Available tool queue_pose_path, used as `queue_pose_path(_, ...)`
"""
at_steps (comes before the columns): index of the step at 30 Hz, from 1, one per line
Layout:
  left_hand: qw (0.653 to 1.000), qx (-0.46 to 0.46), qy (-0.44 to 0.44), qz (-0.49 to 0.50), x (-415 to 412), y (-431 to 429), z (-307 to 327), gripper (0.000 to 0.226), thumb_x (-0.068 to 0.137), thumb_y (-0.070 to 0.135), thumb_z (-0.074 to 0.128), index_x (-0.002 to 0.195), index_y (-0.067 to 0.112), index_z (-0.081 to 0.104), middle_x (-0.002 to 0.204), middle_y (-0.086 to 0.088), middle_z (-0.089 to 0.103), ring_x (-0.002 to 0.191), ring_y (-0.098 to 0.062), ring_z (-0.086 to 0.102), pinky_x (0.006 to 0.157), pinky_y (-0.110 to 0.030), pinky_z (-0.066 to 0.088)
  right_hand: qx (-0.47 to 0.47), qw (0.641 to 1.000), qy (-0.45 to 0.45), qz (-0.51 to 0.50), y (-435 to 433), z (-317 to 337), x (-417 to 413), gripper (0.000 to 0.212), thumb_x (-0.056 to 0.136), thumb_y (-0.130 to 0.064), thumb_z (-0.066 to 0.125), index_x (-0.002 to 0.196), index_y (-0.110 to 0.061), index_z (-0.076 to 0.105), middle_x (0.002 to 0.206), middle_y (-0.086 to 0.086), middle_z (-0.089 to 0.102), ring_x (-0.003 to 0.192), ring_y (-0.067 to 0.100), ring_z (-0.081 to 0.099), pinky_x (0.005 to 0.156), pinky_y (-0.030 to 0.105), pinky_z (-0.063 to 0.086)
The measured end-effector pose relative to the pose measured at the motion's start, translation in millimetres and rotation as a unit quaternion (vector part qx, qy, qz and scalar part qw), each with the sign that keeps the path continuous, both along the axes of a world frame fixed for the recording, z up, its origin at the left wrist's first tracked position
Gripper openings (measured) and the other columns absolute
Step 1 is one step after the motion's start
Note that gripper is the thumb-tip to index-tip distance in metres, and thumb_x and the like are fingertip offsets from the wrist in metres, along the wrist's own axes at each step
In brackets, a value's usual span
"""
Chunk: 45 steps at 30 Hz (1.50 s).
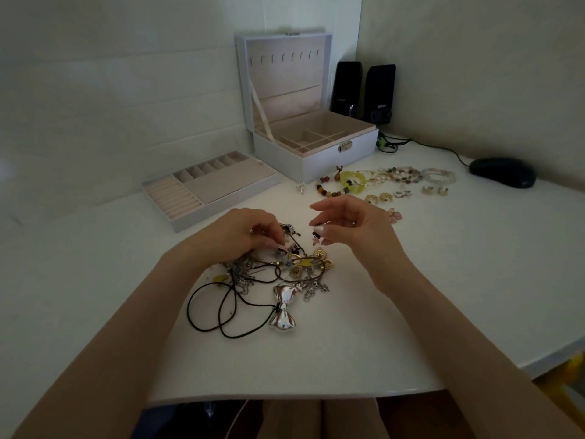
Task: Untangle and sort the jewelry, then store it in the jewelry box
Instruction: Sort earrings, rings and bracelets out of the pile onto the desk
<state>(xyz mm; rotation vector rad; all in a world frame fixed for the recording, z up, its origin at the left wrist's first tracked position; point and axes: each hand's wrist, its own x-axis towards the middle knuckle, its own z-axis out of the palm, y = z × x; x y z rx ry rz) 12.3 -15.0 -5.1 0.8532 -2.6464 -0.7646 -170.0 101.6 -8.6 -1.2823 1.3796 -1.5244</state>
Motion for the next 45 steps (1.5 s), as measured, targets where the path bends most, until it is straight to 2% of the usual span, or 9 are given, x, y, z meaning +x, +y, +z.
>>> queue_pose_path(8, 1.000, -0.020, 0.001, -0.007, -1.5, -0.3, -5.6, 0.023, 0.080, 0.013, 0.073, 0.080, 0.033, 0.061, 0.086, 0.012, 0.059, 0.082, -0.007, 0.053, 0.078, -0.023, 0.044, 0.011, 1.000, 0.009, -0.008, -0.3, -0.5, -1.2, 0.027, 0.081, 0.006, 0.064, 0.099, -0.014, 0.068, 0.081, 0.005, 0.069, 0.069, 0.012, 0.067, 0.064, 0.021, 0.053)
queue_pose_path(12, 0.999, -0.018, 0.043, 0.010, -2.3, 2.4, -0.2, 0.007, 0.083, 0.018, 0.069, 0.081, 0.022, 0.064, 0.081, 0.014, 0.060, 0.076, 0.003, 0.052, 0.069, -0.009, 0.037, 0.012, 1.000, -0.007, -0.004, 0.0, 0.2, -0.3, 0.025, 0.083, 0.008, 0.062, 0.100, -0.009, 0.067, 0.083, 0.011, 0.066, 0.070, 0.019, 0.070, 0.062, 0.022, 0.054)
queue_pose_path(17, 0.995, 0.006, 0.086, 0.046, -2.9, 3.2, 4.1, 0.005, 0.085, 0.020, 0.066, 0.081, 0.023, 0.065, 0.078, 0.018, 0.065, 0.073, 0.005, 0.057, 0.069, -0.010, 0.042, 0.014, 1.000, -0.009, 0.002, -0.1, 0.0, 0.0, 0.024, 0.084, 0.009, 0.060, 0.101, -0.006, 0.067, 0.086, 0.017, 0.065, 0.072, 0.022, 0.070, 0.064, 0.022, 0.055)
queue_pose_path(20, 0.992, 0.048, 0.104, 0.050, -1.9, 5.2, 5.8, 0.004, 0.088, 0.016, 0.063, 0.085, 0.019, 0.065, 0.080, 0.010, 0.069, 0.075, -0.002, 0.063, 0.074, -0.017, 0.050, 0.018, 1.000, 0.004, 0.002, 0.0, -0.5, 0.6, 0.024, 0.083, 0.008, 0.061, 0.099, -0.009, 0.068, 0.090, 0.018, 0.070, 0.071, 0.019, 0.069, 0.064, 0.022, 0.055)
queue_pose_path(26, 0.955, 0.216, 0.188, 0.076, -10.5, 19.5, 13.1, 0.007, 0.092, 0.004, 0.055, 0.088, -0.001, 0.057, 0.082, -0.006, 0.074, 0.074, -0.012, 0.071, 0.065, -0.017, 0.054, 0.033, 0.999, 0.033, -0.005, 0.8, 0.2, 1.7, 0.024, 0.083, 0.008, 0.061, 0.095, -0.012, 0.069, 0.081, 0.007, 0.070, 0.055, 0.008, 0.059, 0.052, 0.016, 0.047)
queue_pose_path(29, 0.923, 0.290, 0.243, 0.074, -12.1, 22.1, 15.0, 0.012, 0.093, -0.002, 0.049, 0.081, 0.002, 0.052, 0.091, -0.013, 0.074, 0.083, -0.022, 0.072, 0.071, -0.022, 0.057, 0.035, 0.999, -0.001, 0.004, 1.4, 0.8, 1.6, 0.026, 0.085, 0.012, 0.055, 0.095, -0.008, 0.069, 0.080, 0.013, 0.067, 0.057, 0.010, 0.063, 0.055, 0.018, 0.052)
queue_pose_path(33, 0.897, 0.334, 0.272, 0.099, -12.5, 22.2, 14.2, 0.009, 0.093, 0.001, 0.050, 0.084, 0.002, 0.051, 0.091, -0.014, 0.073, 0.081, -0.021, 0.071, 0.069, -0.022, 0.056, 0.062, 0.997, -0.034, 0.018, 1.3, 0.4, 0.1, 0.024, 0.087, 0.009, 0.054, 0.095, -0.006, 0.071, 0.076, 0.016, 0.067, 0.062, 0.017, 0.066, 0.065, 0.022, 0.057)
queue_pose_path(39, 0.885, 0.337, 0.296, 0.127, -14.8, 22.1, 13.4, 0.010, 0.092, 0.000, 0.051, 0.082, 0.002, 0.053, 0.083, -0.011, 0.074, 0.071, -0.016, 0.070, 0.064, -0.020, 0.056, 0.062, 0.997, -0.027, 0.024, 2.0, 0.5, 1.5, 0.015, 0.082, 0.008, 0.064, 0.095, 0.002, 0.070, 0.076, 0.015, 0.068, 0.064, 0.014, 0.068, 0.064, 0.020, 0.056)
queue_pose_path(45, 0.913, 0.288, 0.280, 0.075, -11.5, 25.1, 17.5, 0.005, 0.089, 0.005, 0.055, 0.086, 0.004, 0.058, 0.086, -0.009, 0.070, 0.065, -0.013, 0.066, 0.061, -0.019, 0.053, 0.063, 0.997, 0.037, 0.021, 1.4, -0.2, 4.7, 0.017, 0.081, -0.002, 0.070, 0.096, -0.009, 0.071, 0.067, 0.000, 0.062, 0.055, 0.007, 0.056, 0.054, 0.016, 0.048)
